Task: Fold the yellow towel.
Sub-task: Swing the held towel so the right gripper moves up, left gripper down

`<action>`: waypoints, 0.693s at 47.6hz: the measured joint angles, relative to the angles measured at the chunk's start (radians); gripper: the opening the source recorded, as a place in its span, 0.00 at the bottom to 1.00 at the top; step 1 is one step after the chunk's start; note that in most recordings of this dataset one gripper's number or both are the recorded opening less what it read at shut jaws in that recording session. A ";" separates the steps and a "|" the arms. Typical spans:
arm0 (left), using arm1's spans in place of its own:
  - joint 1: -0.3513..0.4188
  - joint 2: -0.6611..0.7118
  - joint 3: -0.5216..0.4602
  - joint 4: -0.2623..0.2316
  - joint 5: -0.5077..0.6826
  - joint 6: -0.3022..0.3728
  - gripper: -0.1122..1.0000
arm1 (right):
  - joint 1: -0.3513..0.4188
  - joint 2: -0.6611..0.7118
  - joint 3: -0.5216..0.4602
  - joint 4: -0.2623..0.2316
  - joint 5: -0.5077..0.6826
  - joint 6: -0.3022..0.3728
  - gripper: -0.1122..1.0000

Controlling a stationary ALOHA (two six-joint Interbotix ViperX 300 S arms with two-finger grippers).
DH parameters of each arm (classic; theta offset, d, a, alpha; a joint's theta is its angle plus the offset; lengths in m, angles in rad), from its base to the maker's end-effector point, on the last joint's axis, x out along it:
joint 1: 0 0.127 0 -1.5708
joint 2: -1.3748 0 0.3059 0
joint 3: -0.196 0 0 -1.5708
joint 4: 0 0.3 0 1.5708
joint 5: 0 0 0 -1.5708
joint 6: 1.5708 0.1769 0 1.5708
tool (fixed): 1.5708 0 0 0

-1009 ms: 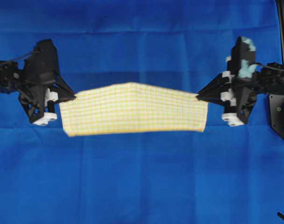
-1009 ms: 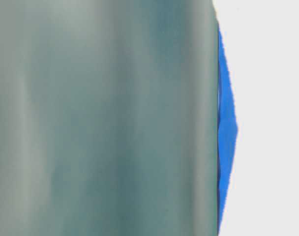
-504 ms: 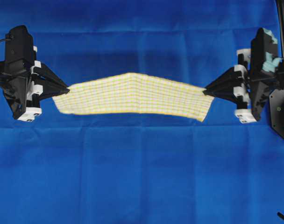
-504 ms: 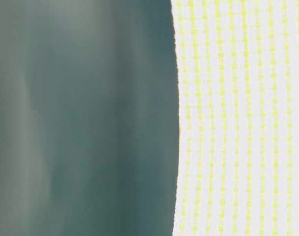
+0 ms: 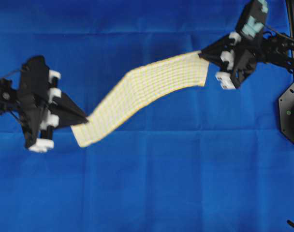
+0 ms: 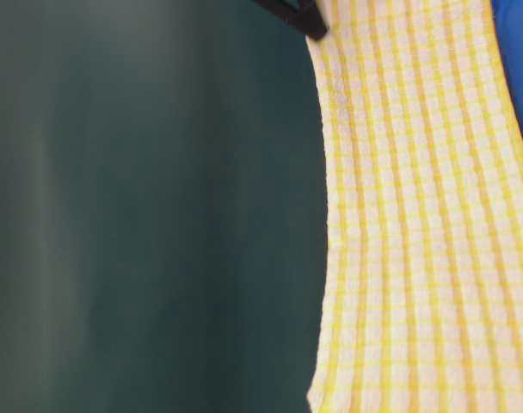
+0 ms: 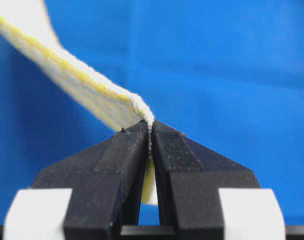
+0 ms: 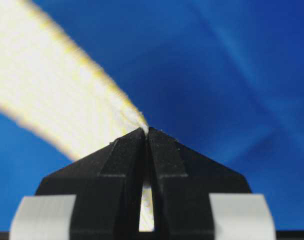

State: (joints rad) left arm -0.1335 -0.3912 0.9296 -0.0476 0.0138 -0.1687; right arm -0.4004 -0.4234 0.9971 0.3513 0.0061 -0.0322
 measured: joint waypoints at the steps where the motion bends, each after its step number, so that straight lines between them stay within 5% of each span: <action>1: -0.006 0.011 -0.009 0.000 -0.003 0.000 0.12 | -0.011 0.011 -0.006 -0.005 -0.002 0.000 0.11; 22: -0.074 0.252 -0.261 0.000 -0.015 0.015 0.12 | -0.114 0.210 -0.187 -0.095 -0.028 -0.002 0.11; 33: -0.071 0.391 -0.420 0.002 -0.014 0.100 0.12 | -0.130 0.282 -0.273 -0.137 -0.026 -0.003 0.11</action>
State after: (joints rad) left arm -0.2040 0.0000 0.5093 -0.0460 0.0000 -0.0690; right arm -0.5308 -0.1411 0.7240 0.2148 -0.0199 -0.0353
